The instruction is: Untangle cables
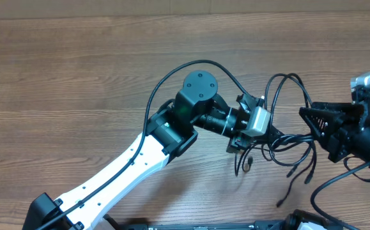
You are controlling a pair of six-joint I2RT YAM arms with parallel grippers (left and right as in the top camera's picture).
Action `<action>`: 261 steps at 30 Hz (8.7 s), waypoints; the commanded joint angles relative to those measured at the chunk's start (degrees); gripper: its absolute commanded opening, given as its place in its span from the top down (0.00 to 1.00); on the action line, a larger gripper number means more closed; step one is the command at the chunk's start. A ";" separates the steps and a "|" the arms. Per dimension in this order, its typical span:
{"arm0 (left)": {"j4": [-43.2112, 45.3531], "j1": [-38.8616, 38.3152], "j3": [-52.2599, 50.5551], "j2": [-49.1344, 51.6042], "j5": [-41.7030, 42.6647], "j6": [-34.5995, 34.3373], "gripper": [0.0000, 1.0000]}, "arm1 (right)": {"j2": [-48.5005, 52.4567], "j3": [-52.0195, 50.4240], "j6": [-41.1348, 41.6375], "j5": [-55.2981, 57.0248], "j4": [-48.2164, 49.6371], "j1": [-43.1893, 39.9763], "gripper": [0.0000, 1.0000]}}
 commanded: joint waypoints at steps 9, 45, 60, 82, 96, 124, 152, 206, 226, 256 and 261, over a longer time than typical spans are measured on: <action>0.46 -0.28 0.24 -0.13 -0.98 -1.20 0.96 | 0.55 0.24 -0.20 -0.48 0.35 -0.04 0.96; -9.90 -1.68 0.24 -0.09 11.28 -1.20 0.96 | 0.55 0.24 4.35 -3.98 37.51 -0.04 0.96; -11.85 -8.92 0.24 -0.02 11.28 -1.18 0.96 | 1.62 0.24 4.31 -3.93 40.11 -0.04 0.96; -12.20 -8.52 0.24 -0.04 10.25 -1.16 0.96 | 2.86 0.24 5.03 25.24 35.39 -0.04 0.73; -12.00 -3.52 0.24 -0.04 7.89 1.27 0.96 | 3.06 0.24 11.96 25.05 23.54 -0.04 0.00; -1.68 1.27 0.24 -0.04 12.24 7.45 0.96 | 4.63 0.24 4.24 -1.84 1.84 -0.04 0.25; -0.85 0.46 0.24 -0.04 11.43 9.68 0.96 | 5.75 0.24 10.73 -3.10 2.10 -0.04 0.41; -3.28 -4.87 0.24 -0.04 11.30 17.64 0.96 | 6.01 0.24 15.52 -2.93 16.94 -0.04 0.96; -8.31 -7.74 0.24 -0.02 9.70 17.66 0.96 | 10.49 0.24 24.50 11.85 19.45 -0.04 0.96; -16.33 -4.00 0.24 -4.59 -19.19 25.14 0.96 | -8.07 0.24 22.08 13.22 -0.96 -0.04 0.00; -14.91 -4.02 0.24 -4.57 -19.23 28.09 0.96 | -8.59 0.24 22.08 12.81 -6.71 -0.04 0.03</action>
